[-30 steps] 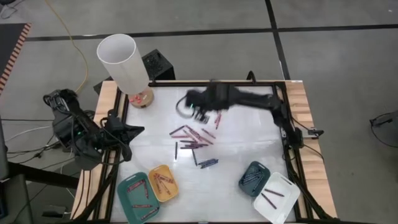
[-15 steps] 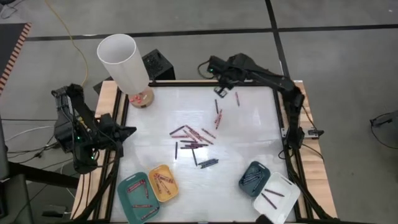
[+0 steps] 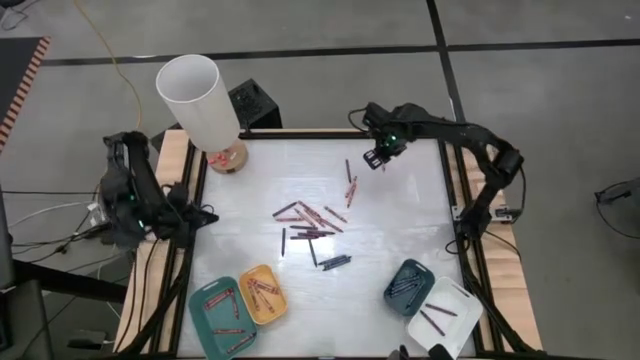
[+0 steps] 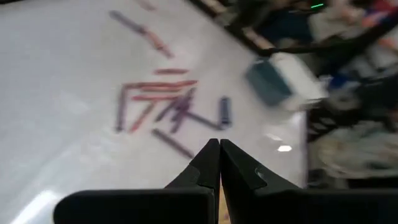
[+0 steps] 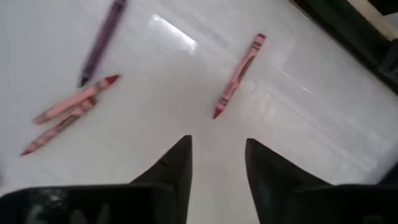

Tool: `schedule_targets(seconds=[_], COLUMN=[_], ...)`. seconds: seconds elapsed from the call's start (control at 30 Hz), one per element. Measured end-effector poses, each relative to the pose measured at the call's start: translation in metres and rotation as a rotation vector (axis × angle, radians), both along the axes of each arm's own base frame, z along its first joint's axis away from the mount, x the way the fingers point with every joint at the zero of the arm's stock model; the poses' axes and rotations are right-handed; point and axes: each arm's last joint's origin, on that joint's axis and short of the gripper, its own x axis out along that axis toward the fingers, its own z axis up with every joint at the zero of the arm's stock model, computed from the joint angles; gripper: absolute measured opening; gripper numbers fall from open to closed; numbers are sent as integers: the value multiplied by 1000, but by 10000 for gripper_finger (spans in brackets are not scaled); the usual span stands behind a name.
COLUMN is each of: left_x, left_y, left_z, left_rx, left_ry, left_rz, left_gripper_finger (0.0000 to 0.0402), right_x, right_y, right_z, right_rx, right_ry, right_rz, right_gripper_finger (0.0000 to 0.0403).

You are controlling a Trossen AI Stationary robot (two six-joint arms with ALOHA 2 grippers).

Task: Sort crayons
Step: Put the red crayon into the blue bin

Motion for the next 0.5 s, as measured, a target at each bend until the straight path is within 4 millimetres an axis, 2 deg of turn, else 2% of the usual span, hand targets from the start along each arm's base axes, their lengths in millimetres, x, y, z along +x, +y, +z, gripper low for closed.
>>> schedule_targets(seconds=[0.13, 0.3, 0.4, 0.5], left_x=[-7, -9, -7, -5], left_y=[13, 11, 3, -3], left_z=[14, 30, 25, 14], left_rx=[3, 141, 222, 242], left_ry=[-161, -431, -541, -569], left_rz=[-125, -367, -445, -465], left_gripper_finger=[0, 0, 0, 0], right_x=[-3, 1, 3, 6], right_y=[4, 2, -6, -14], right_z=[-3, 0, -5, -13], right_rx=[-23, -79, -93, -96], right_ry=[-24, -58, -77, -87], right_rz=[0, -33, -82, -125], right_gripper_finger=[169, 179, 179, 179])
